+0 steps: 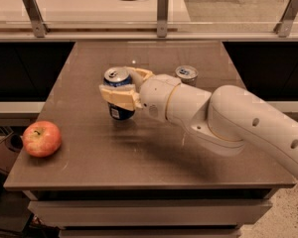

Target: Move pepsi can near apple

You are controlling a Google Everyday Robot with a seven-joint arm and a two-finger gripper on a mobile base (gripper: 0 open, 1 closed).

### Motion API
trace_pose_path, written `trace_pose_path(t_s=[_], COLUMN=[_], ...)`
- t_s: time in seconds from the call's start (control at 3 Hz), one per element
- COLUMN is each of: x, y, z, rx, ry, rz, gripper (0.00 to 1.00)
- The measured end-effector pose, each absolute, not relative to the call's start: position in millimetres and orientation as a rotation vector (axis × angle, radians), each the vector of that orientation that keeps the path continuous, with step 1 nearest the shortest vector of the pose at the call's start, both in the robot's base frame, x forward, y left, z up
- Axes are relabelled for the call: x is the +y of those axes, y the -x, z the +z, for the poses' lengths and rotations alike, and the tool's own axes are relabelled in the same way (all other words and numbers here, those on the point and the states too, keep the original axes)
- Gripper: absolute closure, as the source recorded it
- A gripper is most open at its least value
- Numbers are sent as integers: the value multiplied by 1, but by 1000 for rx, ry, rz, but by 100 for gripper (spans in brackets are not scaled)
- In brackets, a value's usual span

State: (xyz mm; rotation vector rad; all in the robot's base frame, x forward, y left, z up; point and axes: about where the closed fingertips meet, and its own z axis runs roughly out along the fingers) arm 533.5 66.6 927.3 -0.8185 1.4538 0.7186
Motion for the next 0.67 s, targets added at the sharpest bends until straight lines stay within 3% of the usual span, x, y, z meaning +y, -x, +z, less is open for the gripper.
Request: trace_pose_path(t_s=[0.67], x=[78], y=[-521], z=[893], rx=[1502], ry=[793], rz=[732], gripper=[100])
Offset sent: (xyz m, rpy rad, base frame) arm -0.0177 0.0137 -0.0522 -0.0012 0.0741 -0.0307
